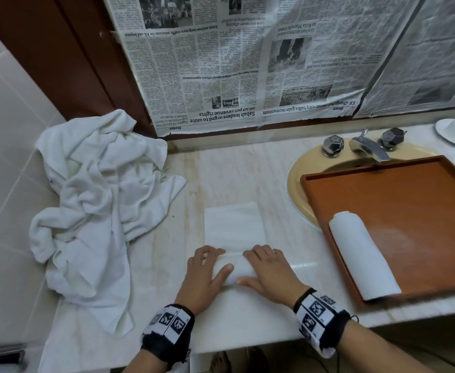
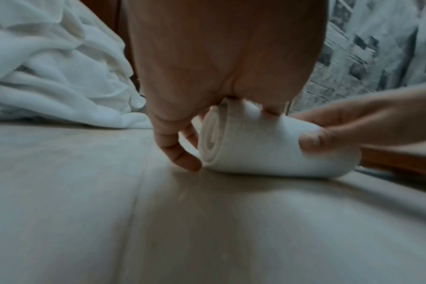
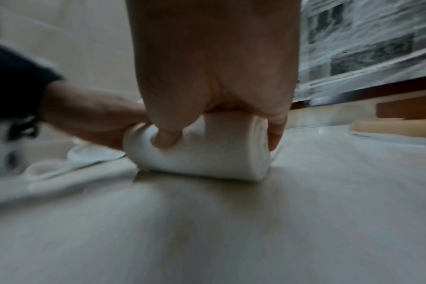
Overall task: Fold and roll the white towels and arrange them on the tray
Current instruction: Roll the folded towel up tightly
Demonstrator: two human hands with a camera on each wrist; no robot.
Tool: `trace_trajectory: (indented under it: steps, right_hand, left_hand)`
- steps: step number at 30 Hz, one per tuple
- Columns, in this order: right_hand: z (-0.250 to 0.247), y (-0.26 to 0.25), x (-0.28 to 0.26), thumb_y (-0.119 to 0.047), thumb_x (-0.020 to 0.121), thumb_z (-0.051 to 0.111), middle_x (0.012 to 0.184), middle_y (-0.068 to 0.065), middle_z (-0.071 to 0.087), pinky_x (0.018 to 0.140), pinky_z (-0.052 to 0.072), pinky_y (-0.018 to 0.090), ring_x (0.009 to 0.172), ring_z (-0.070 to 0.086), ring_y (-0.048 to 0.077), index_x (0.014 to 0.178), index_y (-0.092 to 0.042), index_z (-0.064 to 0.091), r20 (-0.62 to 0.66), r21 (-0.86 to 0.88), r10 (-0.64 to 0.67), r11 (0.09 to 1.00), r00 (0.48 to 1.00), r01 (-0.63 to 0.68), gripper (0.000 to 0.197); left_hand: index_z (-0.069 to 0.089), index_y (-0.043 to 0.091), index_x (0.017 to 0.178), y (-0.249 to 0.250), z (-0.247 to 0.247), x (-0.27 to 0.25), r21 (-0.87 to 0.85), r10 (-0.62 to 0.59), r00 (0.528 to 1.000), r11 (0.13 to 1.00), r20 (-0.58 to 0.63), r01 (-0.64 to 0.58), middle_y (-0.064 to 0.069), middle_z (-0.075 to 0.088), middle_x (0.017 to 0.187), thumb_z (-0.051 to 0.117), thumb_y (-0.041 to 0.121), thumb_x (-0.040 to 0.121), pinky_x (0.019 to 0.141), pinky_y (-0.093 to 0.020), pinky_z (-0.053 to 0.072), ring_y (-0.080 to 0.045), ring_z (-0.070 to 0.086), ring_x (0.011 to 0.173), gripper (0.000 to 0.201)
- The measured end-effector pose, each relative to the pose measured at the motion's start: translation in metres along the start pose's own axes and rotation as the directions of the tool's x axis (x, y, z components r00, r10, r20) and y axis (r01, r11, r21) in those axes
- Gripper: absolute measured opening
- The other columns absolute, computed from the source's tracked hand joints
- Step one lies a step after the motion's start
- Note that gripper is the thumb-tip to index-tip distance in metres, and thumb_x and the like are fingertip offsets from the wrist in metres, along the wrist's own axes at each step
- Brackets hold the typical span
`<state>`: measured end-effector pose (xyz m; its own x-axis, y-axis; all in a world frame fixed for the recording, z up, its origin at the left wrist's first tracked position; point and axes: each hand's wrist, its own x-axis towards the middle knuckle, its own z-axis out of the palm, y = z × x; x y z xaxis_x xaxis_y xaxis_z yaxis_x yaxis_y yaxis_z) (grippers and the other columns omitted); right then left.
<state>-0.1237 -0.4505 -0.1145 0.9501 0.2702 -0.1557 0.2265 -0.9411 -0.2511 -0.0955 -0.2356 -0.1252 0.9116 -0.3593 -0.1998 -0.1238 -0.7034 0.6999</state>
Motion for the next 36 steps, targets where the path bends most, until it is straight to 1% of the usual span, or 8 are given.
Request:
trace_trajectory:
  steps: [6,14,17,21,25,28,31,36]
  right_hand:
    - [-0.033,0.008,0.023,-0.070,0.089,0.051,0.126,-0.001,0.054,0.099,0.036,0.042,0.119,0.046,0.020,0.130,-0.023,0.053,0.269,0.280,0.064,0.950,0.961,-0.142,0.062]
    - [0.010,-0.015,-0.007,-0.064,0.083,0.047,0.120,0.008,0.059,0.086,0.051,0.047,0.109,0.058,0.028,0.128,-0.013,0.054,-0.194,-0.108,0.009,0.994,0.981,-0.030,0.068]
    - [0.009,-0.008,0.003,-0.071,0.083,0.042,0.108,0.005,0.061,0.079,0.051,0.044,0.098,0.061,0.028,0.121,-0.014,0.059,-0.127,-0.097,0.011,0.995,0.992,-0.024,0.070]
    - [-0.014,-0.002,0.019,-0.090,0.073,0.017,0.124,0.003,0.052,0.090,0.040,0.041,0.115,0.048,0.026,0.133,-0.017,0.049,0.117,-0.052,0.034,0.998,0.993,-0.028,0.100]
    - [-0.026,0.002,0.024,-0.070,0.088,0.050,0.135,0.000,0.048,0.100,0.036,0.039,0.126,0.041,0.022,0.141,-0.020,0.043,0.230,0.200,0.048,0.975,0.972,-0.095,0.073]
    - [-0.022,0.002,0.017,-0.064,0.091,0.052,0.141,0.000,0.045,0.104,0.037,0.040,0.128,0.043,0.023,0.146,-0.018,0.038,0.108,0.228,0.073,0.969,0.992,-0.096,0.073]
    - [-0.007,-0.006,0.008,-0.069,0.085,0.046,0.123,0.003,0.056,0.094,0.047,0.045,0.113,0.056,0.027,0.129,-0.014,0.053,-0.095,-0.004,0.003,1.000,0.995,-0.003,0.071]
    - [-0.001,-0.006,0.013,-0.084,0.077,0.037,0.114,0.001,0.058,0.087,0.046,0.043,0.104,0.057,0.026,0.123,-0.015,0.057,-0.061,-0.055,0.017,0.998,0.998,-0.020,0.085]
  left_hand:
    - [0.053,0.037,0.130,0.001,0.001,0.005,0.028,0.002,0.999,1.000,-0.050,-0.001,0.015,0.044,0.121,0.039,0.066,0.091,0.096,-0.026,0.036,-0.010,0.041,0.114,0.050]
    - [0.065,0.030,0.116,-0.011,0.001,0.035,-0.022,-0.173,0.984,0.985,0.049,0.174,0.001,0.059,0.111,0.034,0.074,0.090,0.099,-0.035,0.039,-0.021,0.053,0.111,0.060]
    - [0.062,0.027,0.121,-0.006,0.002,0.026,-0.059,-0.135,0.990,0.989,-0.043,0.133,0.001,0.050,0.123,0.043,0.056,0.098,0.106,-0.034,0.033,-0.019,0.047,0.118,0.042]
    - [0.045,0.036,0.140,-0.005,0.007,0.000,0.066,0.077,0.991,0.995,-0.106,-0.071,0.014,0.032,0.138,0.031,0.073,0.087,0.102,-0.027,0.029,-0.009,0.028,0.122,0.066]
    - [0.045,0.034,0.141,-0.003,0.004,0.002,0.110,0.026,0.998,0.994,-0.063,-0.018,0.010,0.037,0.135,0.024,0.077,0.084,0.098,-0.028,0.035,-0.014,0.034,0.120,0.074]
    - [0.049,0.034,0.134,-0.006,-0.002,0.018,0.092,-0.047,0.998,0.995,0.028,0.044,0.006,0.045,0.126,0.030,0.077,0.084,0.095,-0.027,0.032,-0.017,0.038,0.115,0.069]
    - [0.056,0.032,0.127,-0.013,-0.007,0.034,0.075,-0.119,0.989,0.991,0.093,0.112,0.000,0.054,0.116,0.024,0.088,0.075,0.095,-0.031,0.037,-0.021,0.048,0.112,0.082]
    - [0.058,0.033,0.128,-0.003,-0.011,0.030,0.057,-0.115,0.989,0.992,0.090,0.110,0.007,0.042,0.123,0.039,0.076,0.087,0.104,-0.032,0.033,-0.016,0.040,0.121,0.063]
